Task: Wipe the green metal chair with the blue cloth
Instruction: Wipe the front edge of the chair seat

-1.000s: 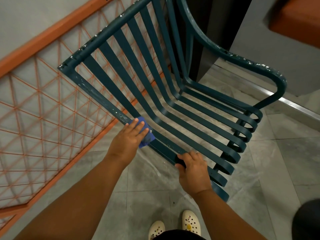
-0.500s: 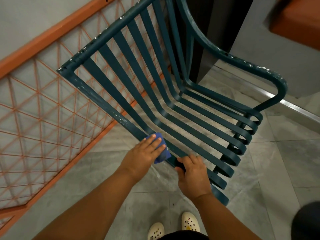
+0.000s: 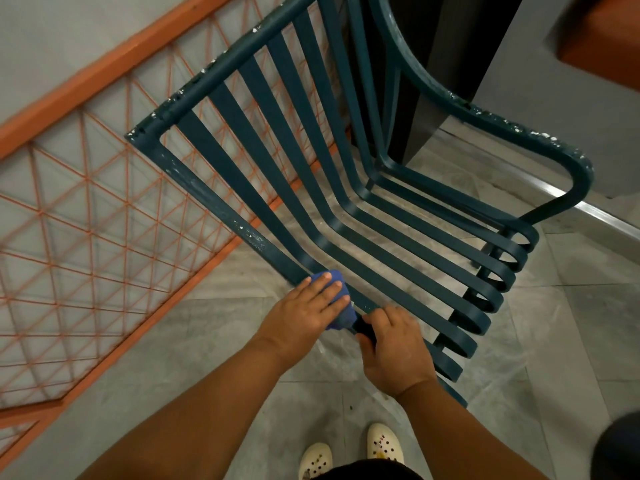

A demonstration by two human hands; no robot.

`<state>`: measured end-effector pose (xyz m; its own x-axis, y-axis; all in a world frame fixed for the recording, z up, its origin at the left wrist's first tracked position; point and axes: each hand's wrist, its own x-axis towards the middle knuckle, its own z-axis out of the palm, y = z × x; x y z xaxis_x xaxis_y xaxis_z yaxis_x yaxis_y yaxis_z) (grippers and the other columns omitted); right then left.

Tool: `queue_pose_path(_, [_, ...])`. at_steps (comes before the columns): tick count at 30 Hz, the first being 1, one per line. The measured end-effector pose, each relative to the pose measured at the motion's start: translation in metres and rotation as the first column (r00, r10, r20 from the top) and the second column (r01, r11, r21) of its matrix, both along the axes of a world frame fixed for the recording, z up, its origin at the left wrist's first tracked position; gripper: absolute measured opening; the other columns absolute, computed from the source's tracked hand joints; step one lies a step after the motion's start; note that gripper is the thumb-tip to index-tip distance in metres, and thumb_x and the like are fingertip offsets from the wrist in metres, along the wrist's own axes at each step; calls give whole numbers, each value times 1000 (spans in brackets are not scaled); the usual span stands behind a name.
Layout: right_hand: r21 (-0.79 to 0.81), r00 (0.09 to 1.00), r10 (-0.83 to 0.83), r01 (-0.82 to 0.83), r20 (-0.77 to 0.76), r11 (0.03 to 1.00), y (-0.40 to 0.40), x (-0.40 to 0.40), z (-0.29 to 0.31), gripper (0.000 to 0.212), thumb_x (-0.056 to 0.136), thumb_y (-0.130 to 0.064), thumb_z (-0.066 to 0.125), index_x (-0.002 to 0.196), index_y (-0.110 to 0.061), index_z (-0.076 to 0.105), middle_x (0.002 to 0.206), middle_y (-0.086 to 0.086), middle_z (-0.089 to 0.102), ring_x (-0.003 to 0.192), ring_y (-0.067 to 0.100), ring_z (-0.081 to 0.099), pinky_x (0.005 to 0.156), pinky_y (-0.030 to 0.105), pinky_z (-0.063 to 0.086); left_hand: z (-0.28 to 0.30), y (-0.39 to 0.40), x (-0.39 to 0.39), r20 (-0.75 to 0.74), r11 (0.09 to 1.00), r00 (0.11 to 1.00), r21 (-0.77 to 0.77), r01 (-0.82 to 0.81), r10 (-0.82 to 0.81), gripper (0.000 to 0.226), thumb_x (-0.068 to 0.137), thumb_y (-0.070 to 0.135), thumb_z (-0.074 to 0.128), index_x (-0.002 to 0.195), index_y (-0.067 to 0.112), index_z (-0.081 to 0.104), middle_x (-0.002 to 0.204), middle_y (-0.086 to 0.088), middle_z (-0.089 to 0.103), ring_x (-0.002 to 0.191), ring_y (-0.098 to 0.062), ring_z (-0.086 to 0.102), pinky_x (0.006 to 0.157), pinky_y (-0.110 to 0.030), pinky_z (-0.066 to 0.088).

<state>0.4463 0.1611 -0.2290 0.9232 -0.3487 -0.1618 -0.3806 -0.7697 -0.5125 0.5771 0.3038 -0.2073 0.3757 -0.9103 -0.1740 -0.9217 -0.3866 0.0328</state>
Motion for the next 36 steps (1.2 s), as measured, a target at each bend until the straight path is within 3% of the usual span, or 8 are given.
queue_pose_path(4, [22,1000,2,-1,-21,1000,-1,0,3,20,90,-39,55,105,-26,56,101,-5,52,96,13,46,93,27,38,4,-8,5,14,989,989,6,-147,147,80,50,3,89,125,12,62,132,-10,58,127,-31,49,104,-43,36])
queue_pose_path(8, [14,1000,-10,10,-25,1000,1,1,5,20,90,-38,56,104,-24,57,100,-5,52,95,14,46,92,29,43,1,-22,-5,-11,993,996,87,-86,87,68,88,5,57,148,19,28,156,-6,23,146,-27,5,115,-39,-7])
queue_pose_path(12, [37,998,12,-10,-55,999,-2,0,4,23,92,-41,52,108,-25,55,105,-5,51,101,14,46,98,29,41,16,-25,25,-70,986,996,151,66,-55,64,87,11,60,145,21,34,150,-1,35,141,-21,22,116,-35,7])
queue_pose_path(18, [84,997,27,-21,-78,996,-4,0,8,29,95,-45,47,118,-28,51,118,-7,47,112,11,40,102,23,31,17,-16,49,-16,994,1000,104,28,-27,58,77,7,68,132,18,54,136,-5,53,130,-27,42,113,-39,22])
queue_pose_path(23, [69,998,20,-17,-53,997,-3,0,10,25,94,-42,50,113,-25,53,111,-5,49,108,13,42,100,25,33,-6,3,15,8,997,998,47,61,-61,79,76,1,68,145,22,35,153,-4,31,144,-27,18,118,-48,9])
queue_pose_path(27, [50,999,19,-17,-42,999,-2,1,7,23,91,-39,55,109,-24,55,105,-5,49,103,13,45,98,26,38,-13,5,11,77,987,986,48,-153,149,54,99,48,20,150,29,18,159,0,9,147,-23,-1,114,-53,2])
queue_pose_path(32, [35,1000,1,-1,-1,999,-1,2,4,19,87,-34,63,100,-21,58,96,-5,51,94,15,49,91,30,46,-21,-16,-23,-13,876,876,-4,-483,483,52,101,46,9,149,28,18,160,2,8,147,-23,-1,113,-48,6])
queue_pose_path(36, [51,999,27,-26,-23,998,-3,1,3,21,92,-36,56,107,-22,55,104,-6,49,102,13,45,97,25,39,-19,-19,-16,-31,846,845,13,-533,533,53,99,46,4,148,30,20,159,3,10,146,-23,-1,117,-47,12])
